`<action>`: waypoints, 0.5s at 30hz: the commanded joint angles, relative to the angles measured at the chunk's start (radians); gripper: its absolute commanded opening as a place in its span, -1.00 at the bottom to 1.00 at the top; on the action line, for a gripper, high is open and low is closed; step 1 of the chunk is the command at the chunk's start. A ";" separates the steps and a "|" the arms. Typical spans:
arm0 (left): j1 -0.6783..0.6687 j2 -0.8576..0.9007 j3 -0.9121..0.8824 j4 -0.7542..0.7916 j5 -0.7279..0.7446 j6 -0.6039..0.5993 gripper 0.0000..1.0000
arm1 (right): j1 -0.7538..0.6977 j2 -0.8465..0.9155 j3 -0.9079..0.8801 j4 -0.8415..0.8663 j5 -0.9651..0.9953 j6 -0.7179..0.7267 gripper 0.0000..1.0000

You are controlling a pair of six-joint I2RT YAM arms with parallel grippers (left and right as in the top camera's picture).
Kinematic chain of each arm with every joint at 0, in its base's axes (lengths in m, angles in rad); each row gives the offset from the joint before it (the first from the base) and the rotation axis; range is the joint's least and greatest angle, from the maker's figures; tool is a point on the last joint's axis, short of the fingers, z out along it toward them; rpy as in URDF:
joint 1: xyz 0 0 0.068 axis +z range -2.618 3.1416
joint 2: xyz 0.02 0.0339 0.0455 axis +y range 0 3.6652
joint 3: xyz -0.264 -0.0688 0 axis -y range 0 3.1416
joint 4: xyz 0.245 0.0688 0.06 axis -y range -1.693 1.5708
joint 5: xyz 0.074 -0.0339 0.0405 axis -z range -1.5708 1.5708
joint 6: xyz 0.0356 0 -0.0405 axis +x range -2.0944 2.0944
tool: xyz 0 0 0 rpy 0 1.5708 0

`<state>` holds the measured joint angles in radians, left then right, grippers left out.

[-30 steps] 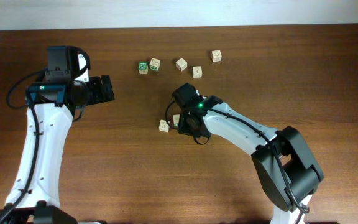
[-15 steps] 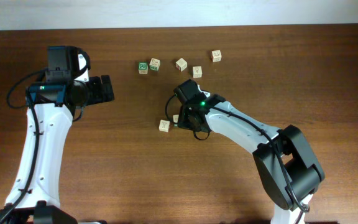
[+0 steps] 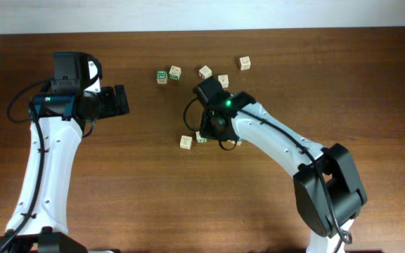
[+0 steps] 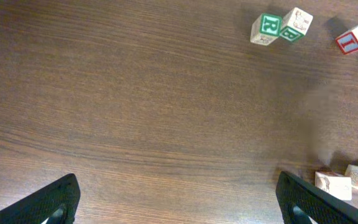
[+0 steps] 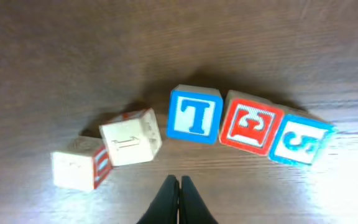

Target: Rotate 5 blocks

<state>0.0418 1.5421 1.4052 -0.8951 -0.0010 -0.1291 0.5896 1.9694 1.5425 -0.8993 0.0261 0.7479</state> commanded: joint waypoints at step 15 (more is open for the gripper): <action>0.007 -0.001 0.019 -0.001 -0.003 -0.013 0.98 | -0.197 -0.016 -0.217 0.053 0.031 -0.014 -0.92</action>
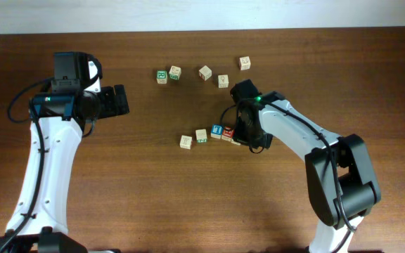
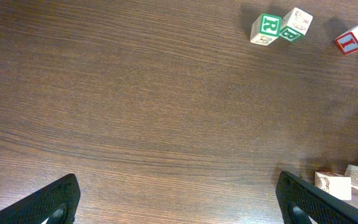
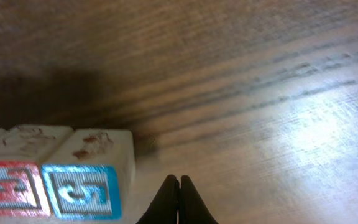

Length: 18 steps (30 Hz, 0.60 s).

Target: Rotate 5 blocks

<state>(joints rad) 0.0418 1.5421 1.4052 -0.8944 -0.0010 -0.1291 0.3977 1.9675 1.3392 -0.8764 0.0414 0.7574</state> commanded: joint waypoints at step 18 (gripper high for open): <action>0.007 -0.001 0.019 -0.002 -0.003 -0.013 0.98 | -0.006 0.027 -0.014 0.288 -0.089 -0.315 -0.91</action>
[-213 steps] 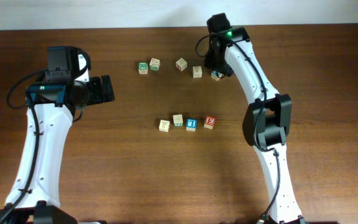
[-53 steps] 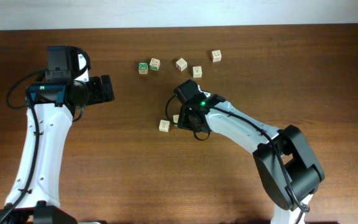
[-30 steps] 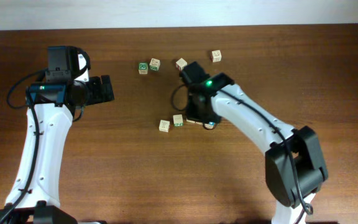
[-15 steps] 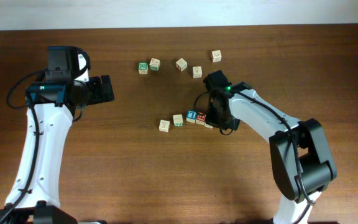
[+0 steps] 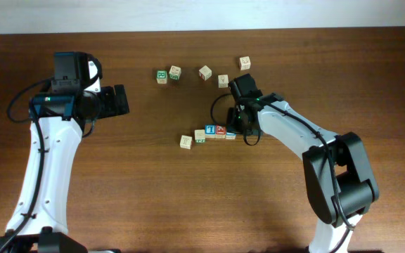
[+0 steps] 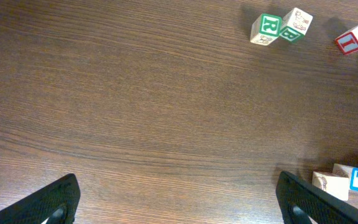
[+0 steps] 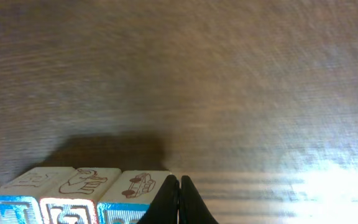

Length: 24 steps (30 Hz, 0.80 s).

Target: Rotate 5 blocks

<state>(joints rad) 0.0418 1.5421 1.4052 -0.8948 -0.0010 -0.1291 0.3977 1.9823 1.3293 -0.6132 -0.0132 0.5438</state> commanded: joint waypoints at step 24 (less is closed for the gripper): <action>0.007 -0.001 0.019 -0.001 -0.003 -0.013 0.98 | 0.268 0.024 0.218 -0.297 -0.076 0.132 -0.84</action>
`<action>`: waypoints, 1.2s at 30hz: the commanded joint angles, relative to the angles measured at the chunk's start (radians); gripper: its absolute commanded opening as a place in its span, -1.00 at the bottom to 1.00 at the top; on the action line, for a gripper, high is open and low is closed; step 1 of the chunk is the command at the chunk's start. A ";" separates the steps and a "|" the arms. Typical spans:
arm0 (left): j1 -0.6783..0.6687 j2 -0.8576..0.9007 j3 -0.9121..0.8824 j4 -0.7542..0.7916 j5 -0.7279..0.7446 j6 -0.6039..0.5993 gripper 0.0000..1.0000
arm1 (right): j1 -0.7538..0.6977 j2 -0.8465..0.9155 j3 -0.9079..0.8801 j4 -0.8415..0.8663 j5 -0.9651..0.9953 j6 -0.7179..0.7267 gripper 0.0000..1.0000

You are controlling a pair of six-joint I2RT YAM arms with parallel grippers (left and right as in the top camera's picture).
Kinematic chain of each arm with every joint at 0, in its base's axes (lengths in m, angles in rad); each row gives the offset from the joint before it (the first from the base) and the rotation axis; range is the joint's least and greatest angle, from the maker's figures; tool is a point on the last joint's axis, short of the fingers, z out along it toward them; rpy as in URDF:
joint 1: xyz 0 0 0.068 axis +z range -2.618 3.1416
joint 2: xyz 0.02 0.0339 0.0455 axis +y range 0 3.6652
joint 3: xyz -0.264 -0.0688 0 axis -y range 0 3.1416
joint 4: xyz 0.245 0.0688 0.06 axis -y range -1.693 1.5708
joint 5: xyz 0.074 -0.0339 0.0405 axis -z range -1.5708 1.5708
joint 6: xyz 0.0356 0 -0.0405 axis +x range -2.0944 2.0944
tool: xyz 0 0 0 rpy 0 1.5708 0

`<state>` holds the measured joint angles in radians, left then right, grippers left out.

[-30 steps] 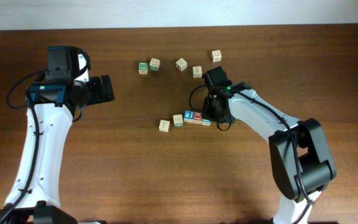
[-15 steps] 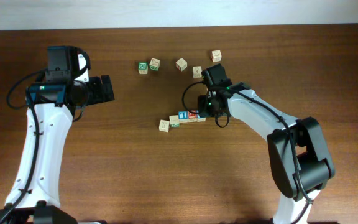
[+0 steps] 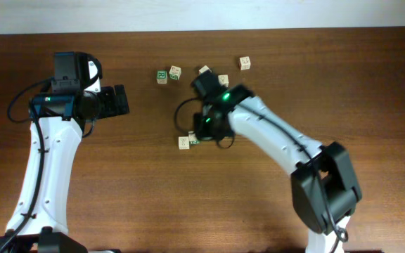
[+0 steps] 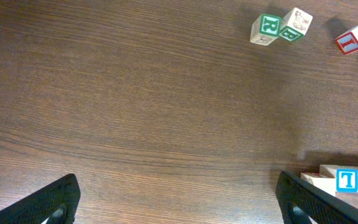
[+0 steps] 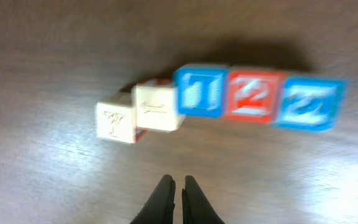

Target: Rotate 5 blocks

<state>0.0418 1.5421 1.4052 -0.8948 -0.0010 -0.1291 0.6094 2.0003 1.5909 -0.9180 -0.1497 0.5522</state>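
Observation:
Five letter blocks lie in a row on the table: two cream blocks, a blue T block, a red block and a blue block. My right gripper hangs shut just in front of the row, holding nothing. From overhead the right gripper covers most of the row; only the cream end block shows fully. My left gripper stands open far to the left, over bare wood.
Five more blocks lie scattered along the back: a green one, its neighbour, two behind the right arm and one further right. A white wall strip borders the table's far edge.
My right gripper was at the row's right end and is now over its left half. The row sits a little further left in the left wrist view. The left arm is unmoved.
First my shut right gripper hovered over a crooked row of five blocks. Then it was low beside the blue block at the right end. Later the blocks stood closer and straighter. Now the gripper is above the row again.

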 commanded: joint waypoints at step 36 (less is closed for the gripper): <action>0.007 -0.001 0.019 -0.001 -0.003 -0.013 0.98 | 0.136 0.134 -0.061 0.246 0.189 0.189 -0.40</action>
<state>0.0418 1.5421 1.4052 -0.8948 -0.0010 -0.1291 0.7486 2.1330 1.5291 -0.6796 0.0090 0.7345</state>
